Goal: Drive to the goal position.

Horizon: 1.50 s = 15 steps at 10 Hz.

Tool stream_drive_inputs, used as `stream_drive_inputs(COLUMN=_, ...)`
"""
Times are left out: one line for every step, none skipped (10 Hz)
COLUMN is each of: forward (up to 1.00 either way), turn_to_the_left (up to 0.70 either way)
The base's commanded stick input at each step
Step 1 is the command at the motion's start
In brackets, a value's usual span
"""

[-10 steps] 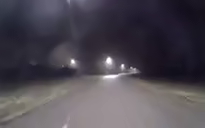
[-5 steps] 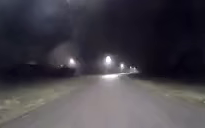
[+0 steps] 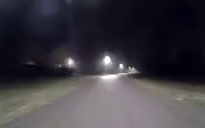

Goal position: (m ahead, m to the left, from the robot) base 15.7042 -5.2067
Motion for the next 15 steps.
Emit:
stream_drive_inputs(forward=1.00, turn_to_the_left=0.05)
stream_drive_inputs(forward=1.00, turn_to_the_left=0.04)
stream_drive_inputs(forward=1.00, turn_to_the_left=0.04)
stream_drive_inputs(forward=1.00, turn_to_the_left=0.03)
stream_drive_inputs(forward=1.00, turn_to_the_left=0.03)
stream_drive_inputs(forward=1.00, turn_to_the_left=0.03)
stream_drive_inputs(forward=1.00, turn_to_the_left=0.03)
stream_drive_inputs(forward=1.00, turn_to_the_left=0.03)
stream_drive_inputs(forward=1.00, turn_to_the_left=0.03)
stream_drive_inputs(forward=1.00, turn_to_the_left=0.03)
stream_drive_inputs(forward=1.00, turn_to_the_left=0.03)
stream_drive_inputs(forward=1.00, turn_to_the_left=0.03)
stream_drive_inputs(forward=1.00, turn_to_the_left=0.03)
stream_drive_inputs(forward=1.00, turn_to_the_left=0.03)
stream_drive_inputs(forward=1.00, turn_to_the_left=0.03)
